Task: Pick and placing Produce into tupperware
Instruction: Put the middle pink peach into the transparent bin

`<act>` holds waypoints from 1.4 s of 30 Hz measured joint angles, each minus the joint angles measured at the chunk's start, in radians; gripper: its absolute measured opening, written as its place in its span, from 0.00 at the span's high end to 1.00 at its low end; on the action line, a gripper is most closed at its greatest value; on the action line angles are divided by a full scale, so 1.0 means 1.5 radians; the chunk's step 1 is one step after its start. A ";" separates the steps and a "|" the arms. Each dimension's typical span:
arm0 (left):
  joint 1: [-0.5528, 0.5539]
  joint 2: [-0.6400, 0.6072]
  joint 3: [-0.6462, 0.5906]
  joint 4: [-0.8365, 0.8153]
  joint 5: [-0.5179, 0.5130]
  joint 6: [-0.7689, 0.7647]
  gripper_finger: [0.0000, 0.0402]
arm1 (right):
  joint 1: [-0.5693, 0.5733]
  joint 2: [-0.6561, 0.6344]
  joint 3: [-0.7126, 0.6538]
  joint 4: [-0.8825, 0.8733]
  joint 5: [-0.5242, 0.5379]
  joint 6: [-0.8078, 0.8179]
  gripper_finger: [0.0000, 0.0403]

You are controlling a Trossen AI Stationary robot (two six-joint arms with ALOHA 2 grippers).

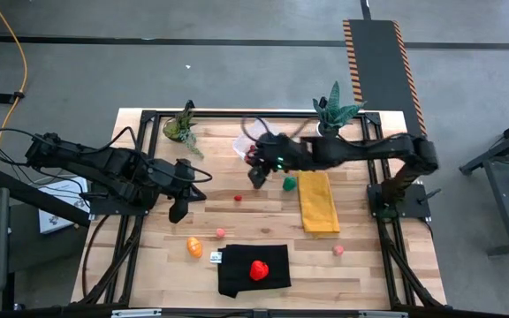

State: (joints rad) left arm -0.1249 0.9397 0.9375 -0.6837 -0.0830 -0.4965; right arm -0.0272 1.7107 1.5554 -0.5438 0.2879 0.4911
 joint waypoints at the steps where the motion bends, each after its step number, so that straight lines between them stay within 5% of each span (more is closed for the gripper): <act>1: 0.000 -0.003 0.000 0.004 0.000 -0.001 1.00 | -0.010 0.023 0.034 -0.035 0.000 0.000 0.70; 13: 0.000 -0.069 0.000 -0.001 0.043 -0.005 1.00 | -0.144 0.228 0.342 -0.250 -0.094 0.049 0.70; 22: 0.000 -0.109 0.000 -0.022 0.045 -0.005 1.00 | -0.205 0.275 0.350 -0.342 -0.128 0.109 0.70; 42: 0.000 -0.110 0.000 -0.025 0.043 -0.002 1.00 | -0.214 0.385 0.350 -0.353 -0.153 0.151 0.70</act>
State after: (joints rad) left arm -0.1246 0.7746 0.9379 -0.7216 -0.0185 -0.4999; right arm -0.3480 2.2886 2.0804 -1.0738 0.0577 0.7170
